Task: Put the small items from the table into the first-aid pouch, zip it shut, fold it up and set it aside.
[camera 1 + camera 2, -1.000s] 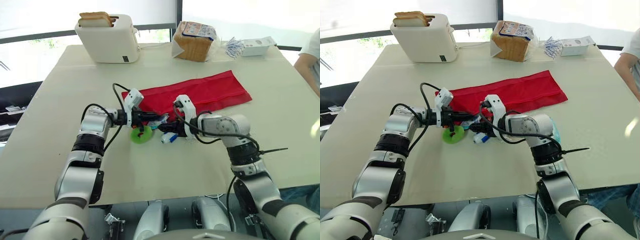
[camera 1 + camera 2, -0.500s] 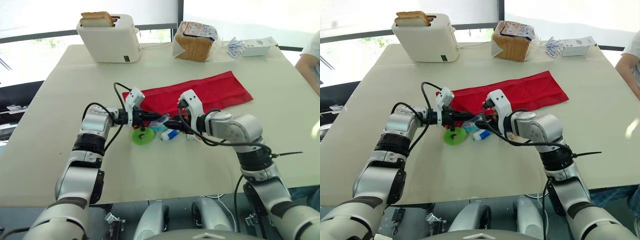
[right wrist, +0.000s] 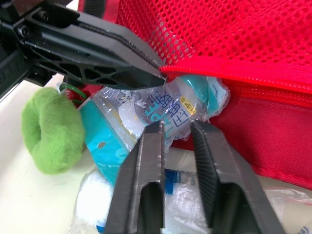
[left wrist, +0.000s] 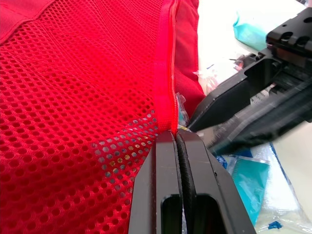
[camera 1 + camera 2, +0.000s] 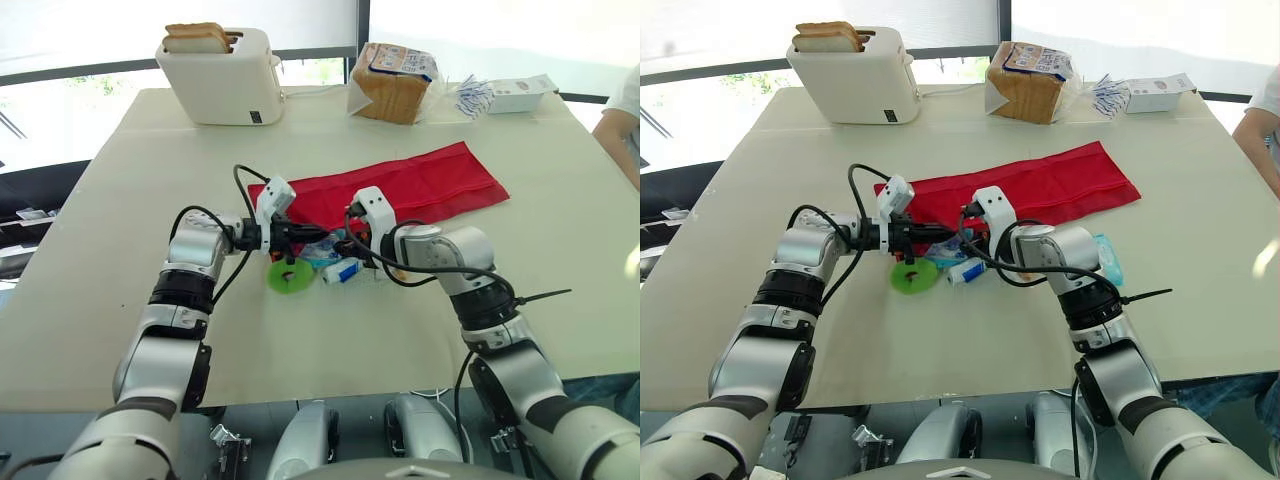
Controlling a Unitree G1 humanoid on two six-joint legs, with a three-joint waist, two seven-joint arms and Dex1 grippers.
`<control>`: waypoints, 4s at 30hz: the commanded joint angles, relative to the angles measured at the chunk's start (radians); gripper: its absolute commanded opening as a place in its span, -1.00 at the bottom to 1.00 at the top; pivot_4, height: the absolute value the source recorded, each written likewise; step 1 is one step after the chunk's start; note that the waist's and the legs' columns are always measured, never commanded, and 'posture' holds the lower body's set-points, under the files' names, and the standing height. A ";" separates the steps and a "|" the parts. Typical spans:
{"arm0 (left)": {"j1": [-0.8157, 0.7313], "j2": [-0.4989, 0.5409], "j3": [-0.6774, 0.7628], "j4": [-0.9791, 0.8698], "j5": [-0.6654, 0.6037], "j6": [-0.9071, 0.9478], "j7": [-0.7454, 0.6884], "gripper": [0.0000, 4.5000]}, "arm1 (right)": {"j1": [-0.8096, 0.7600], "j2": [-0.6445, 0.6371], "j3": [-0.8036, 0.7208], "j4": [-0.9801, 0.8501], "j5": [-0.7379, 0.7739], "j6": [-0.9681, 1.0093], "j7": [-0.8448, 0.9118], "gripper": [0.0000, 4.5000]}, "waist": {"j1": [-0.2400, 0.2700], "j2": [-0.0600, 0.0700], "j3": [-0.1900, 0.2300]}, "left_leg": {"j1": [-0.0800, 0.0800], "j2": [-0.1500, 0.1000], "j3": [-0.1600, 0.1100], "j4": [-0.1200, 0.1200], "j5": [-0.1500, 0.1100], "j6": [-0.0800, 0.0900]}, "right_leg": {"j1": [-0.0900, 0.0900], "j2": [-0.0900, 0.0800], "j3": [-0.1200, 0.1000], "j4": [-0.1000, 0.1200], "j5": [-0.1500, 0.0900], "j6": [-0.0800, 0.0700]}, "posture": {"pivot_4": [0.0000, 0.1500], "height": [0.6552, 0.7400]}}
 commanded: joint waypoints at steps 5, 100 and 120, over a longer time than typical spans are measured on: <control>0.012 0.009 0.009 -0.049 -0.024 0.004 0.000 -1.00 | 0.009 0.018 -0.082 -0.048 0.049 0.074 0.009 -0.52 | 0.001 0.000 0.000 | 0.000 0.000 0.000 0.000 0.000 0.000 | 0.000 0.000 0.000 0.000 0.000 0.000 | 1.00 1.00; 0.058 0.046 0.008 -0.148 -0.071 0.040 0.010 -1.00 | -0.049 0.127 -0.085 0.192 -0.067 -0.225 0.081 -0.97 | 0.014 0.000 0.000 | 0.000 -0.001 -0.001 0.000 0.000 0.000 | 0.000 -0.001 -0.001 0.000 0.000 0.000 | 1.00 1.00; 0.044 0.057 0.023 -0.129 -0.066 0.042 0.033 -1.00 | 0.064 -0.062 0.073 -0.119 -0.084 -0.304 0.260 -0.09 | 0.015 0.000 0.000 | 0.000 -0.001 -0.001 0.001 0.000 0.000 | 0.000 -0.001 -0.001 -0.001 0.000 0.000 | 1.00 1.00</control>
